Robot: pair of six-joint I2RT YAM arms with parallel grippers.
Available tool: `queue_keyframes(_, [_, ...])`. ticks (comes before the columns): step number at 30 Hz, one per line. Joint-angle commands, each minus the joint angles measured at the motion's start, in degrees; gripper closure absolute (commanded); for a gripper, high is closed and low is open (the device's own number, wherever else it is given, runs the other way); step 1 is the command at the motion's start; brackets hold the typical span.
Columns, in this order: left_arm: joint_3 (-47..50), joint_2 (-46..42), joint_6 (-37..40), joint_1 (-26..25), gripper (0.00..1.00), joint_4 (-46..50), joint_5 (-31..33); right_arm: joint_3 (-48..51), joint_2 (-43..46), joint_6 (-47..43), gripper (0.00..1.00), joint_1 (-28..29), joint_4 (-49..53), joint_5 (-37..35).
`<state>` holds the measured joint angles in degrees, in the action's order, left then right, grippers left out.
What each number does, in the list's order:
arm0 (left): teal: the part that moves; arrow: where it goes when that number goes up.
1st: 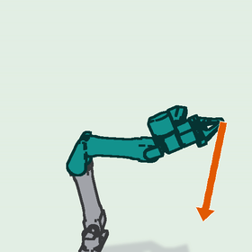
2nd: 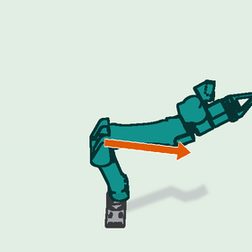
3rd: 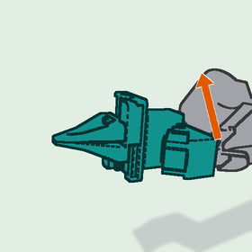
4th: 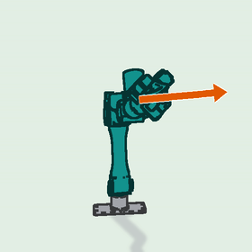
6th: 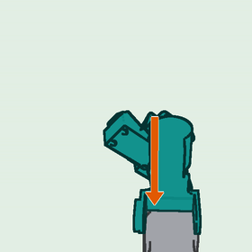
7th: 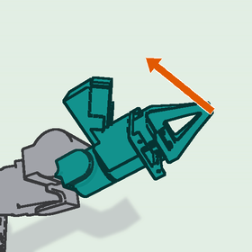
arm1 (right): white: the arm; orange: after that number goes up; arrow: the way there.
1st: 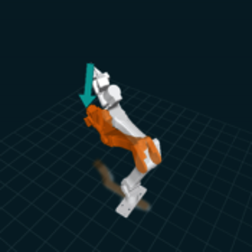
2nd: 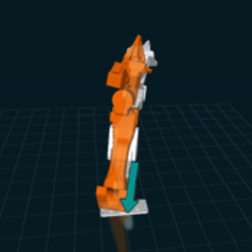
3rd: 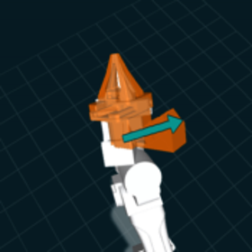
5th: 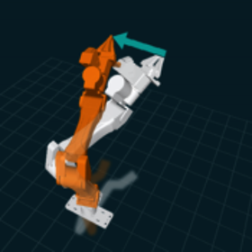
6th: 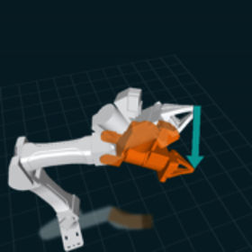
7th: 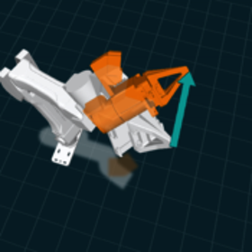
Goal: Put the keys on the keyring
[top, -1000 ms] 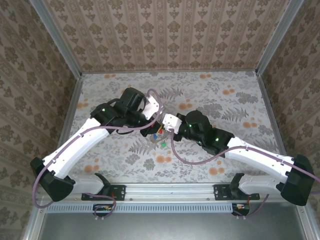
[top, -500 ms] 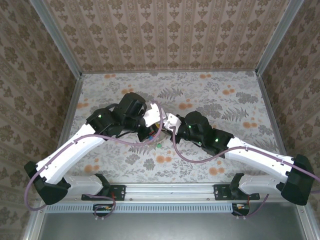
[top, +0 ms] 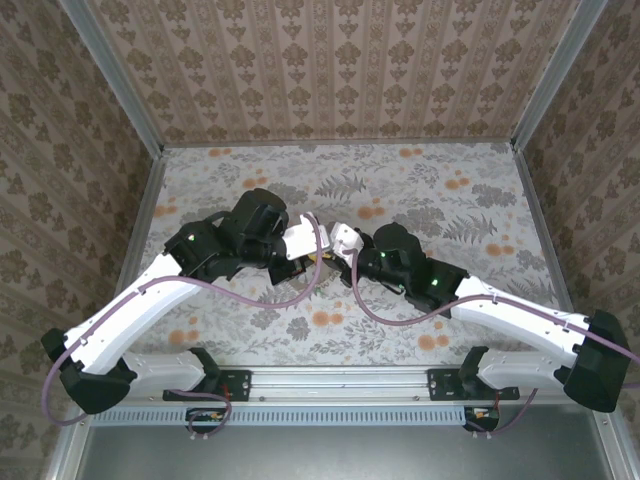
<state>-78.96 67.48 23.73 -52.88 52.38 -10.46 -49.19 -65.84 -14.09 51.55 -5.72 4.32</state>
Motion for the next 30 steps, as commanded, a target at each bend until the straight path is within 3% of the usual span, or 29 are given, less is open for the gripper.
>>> queue_keyframes(1, [-0.12,-0.51,3.74,-0.74,1.00,3.04,-0.10,1.50,2.20,3.31,1.00,0.18,-11.05,1.81])
queue_keyframes(14, [-0.38,-1.03,3.32,-0.94,0.97,2.30,1.61,6.80,3.35,2.02,1.00,0.33,-23.50,4.35])
queue_keyframes(30, [-1.55,-4.81,2.20,-0.95,0.70,1.17,1.92,9.11,3.17,2.14,1.00,0.40,-29.38,2.01])
